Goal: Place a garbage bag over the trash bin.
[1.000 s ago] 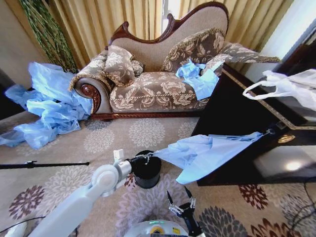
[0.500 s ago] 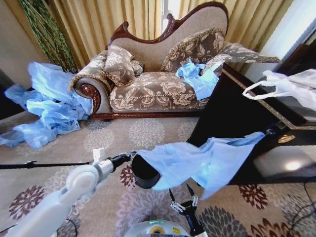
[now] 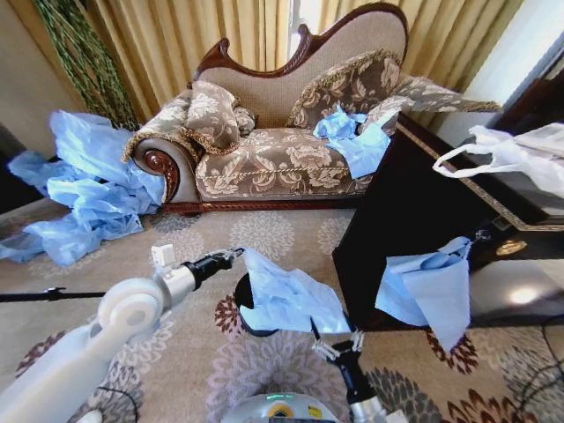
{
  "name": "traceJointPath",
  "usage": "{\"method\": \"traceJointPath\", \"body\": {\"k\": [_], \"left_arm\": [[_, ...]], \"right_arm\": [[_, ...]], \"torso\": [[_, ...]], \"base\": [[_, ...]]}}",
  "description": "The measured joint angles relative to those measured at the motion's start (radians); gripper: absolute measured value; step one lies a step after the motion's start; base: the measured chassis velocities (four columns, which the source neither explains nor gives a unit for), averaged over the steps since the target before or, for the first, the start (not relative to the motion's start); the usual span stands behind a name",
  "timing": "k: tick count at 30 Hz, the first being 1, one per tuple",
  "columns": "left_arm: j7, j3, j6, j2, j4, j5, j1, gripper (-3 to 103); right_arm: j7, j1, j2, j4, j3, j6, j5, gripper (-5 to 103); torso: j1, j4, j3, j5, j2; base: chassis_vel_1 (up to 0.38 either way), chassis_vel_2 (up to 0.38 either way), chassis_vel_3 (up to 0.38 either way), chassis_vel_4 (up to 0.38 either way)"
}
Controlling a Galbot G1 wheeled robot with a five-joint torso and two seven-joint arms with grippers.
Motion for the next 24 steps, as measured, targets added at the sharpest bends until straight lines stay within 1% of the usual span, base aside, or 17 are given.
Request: {"method": "traceJointPath", "body": {"k": [1, 4, 5, 8, 9, 12, 13, 14, 16, 17, 18, 20, 21, 22, 23, 24], "left_arm": [[0.000, 0.000, 0.000, 0.000, 0.000, 0.000, 0.000, 0], [0.006, 0.048, -0.013, -0.013, 0.007, 0.040, -0.017, 0], [0.006, 0.048, -0.013, -0.013, 0.007, 0.040, -0.017, 0], [0.003, 0.077, -0.018, -0.029, 0.004, 0.052, -0.031, 0], [0.003, 0.077, -0.018, -0.029, 0.004, 0.052, -0.031, 0], [-0.003, 0.113, -0.021, -0.046, 0.004, 0.056, -0.066, 0], [-0.003, 0.117, -0.022, -0.048, 0.005, 0.056, -0.071, 0], [-0.003, 0.117, -0.022, -0.048, 0.005, 0.056, -0.071, 0], [0.009, 0.128, -0.031, -0.053, 0.008, 0.056, -0.077, 0], [0.014, 0.129, -0.035, -0.054, 0.009, 0.056, -0.076, 0], [0.014, 0.129, -0.035, -0.054, 0.009, 0.056, -0.076, 0], [0.050, 0.135, -0.049, -0.060, 0.013, 0.060, -0.070, 0], [0.063, 0.137, -0.052, -0.061, 0.015, 0.065, -0.069, 0], [0.063, 0.137, -0.052, -0.061, 0.015, 0.065, -0.069, 0], [0.091, 0.141, -0.060, -0.063, 0.020, 0.071, -0.068, 0], [0.111, 0.143, -0.066, -0.063, 0.024, 0.073, -0.068, 0]], "right_arm": [[0.000, 0.000, 0.000, 0.000, 0.000, 0.000, 0.000, 100], [0.013, -0.005, -0.046, 0.136, 0.041, -0.082, 0.081, 100], [0.013, -0.005, -0.046, 0.136, 0.041, -0.082, 0.081, 100], [0.086, 0.024, -0.110, 0.220, 0.006, -0.160, 0.147, 101], [0.086, 0.024, -0.110, 0.220, 0.006, -0.160, 0.147, 101], [0.203, 0.100, -0.180, 0.247, -0.087, -0.253, 0.259, 90], [0.215, 0.112, -0.189, 0.246, -0.098, -0.267, 0.283, 90], [0.215, 0.112, -0.189, 0.246, -0.098, -0.267, 0.283, 90], [0.249, 0.152, -0.227, 0.240, -0.147, -0.317, 0.375, 83], [0.256, 0.158, -0.237, 0.240, -0.158, -0.327, 0.395, 79], [0.256, 0.158, -0.237, 0.240, -0.158, -0.327, 0.395, 79], [0.288, 0.199, -0.281, 0.250, -0.204, -0.392, 0.512, 71], [0.295, 0.211, -0.292, 0.251, -0.212, -0.406, 0.540, 71], [0.295, 0.211, -0.292, 0.251, -0.212, -0.406, 0.540, 71], [0.315, 0.247, -0.319, 0.253, -0.228, -0.435, 0.615, 63], [0.335, 0.275, -0.339, 0.255, -0.237, -0.451, 0.667, 63]], "torso": [[0.000, 0.0000, 0.000, 0.0000, 0.000], [0.000, 0.0000, 0.000, -0.0002, 0.000], [0.000, 0.0000, 0.000, -0.0002, 0.000], [0.000, 0.0001, 0.000, -0.0002, 0.000], [0.000, 0.0001, 0.000, -0.0002, 0.000], [0.000, 0.0001, 0.000, 0.0001, 0.000], [0.000, 0.0000, 0.000, 0.0000, 0.000], [0.000, 0.0000, 0.000, 0.0000, 0.000], [0.000, 0.0000, 0.000, 0.0001, 0.000], [0.000, 0.0001, 0.000, 0.0000, 0.000], [0.000, 0.0001, 0.000, 0.0000, 0.000], [0.000, 0.0000, 0.000, -0.0002, 0.000], [0.000, 0.0000, 0.000, -0.0002, 0.000], [0.000, 0.0000, 0.000, -0.0002, 0.000], [0.000, 0.0000, 0.000, -0.0001, 0.000], [0.000, 0.0001, 0.000, -0.0002, 0.000]], "base": [[0.000, 0.000, 0.000, 0.000], [0.000, 0.000, 0.000, 0.000], [0.000, 0.000, 0.000, 0.000], [0.000, 0.000, 0.000, 0.000], [0.000, 0.000, 0.000, 0.000], [0.000, 0.000, 0.000, 0.000], [0.000, 0.000, 0.000, 0.000], [0.000, 0.000, 0.000, 0.000], [0.000, 0.000, 0.000, 0.000], [0.000, 0.000, 0.000, 0.000], [0.000, 0.000, 0.000, 0.000], [0.000, 0.000, 0.000, 0.000], [0.000, 0.000, 0.000, 0.000], [0.000, 0.000, 0.000, 0.000], [0.000, 0.000, 0.000, 0.000], [0.000, 0.000, 0.000, 0.000]]}}
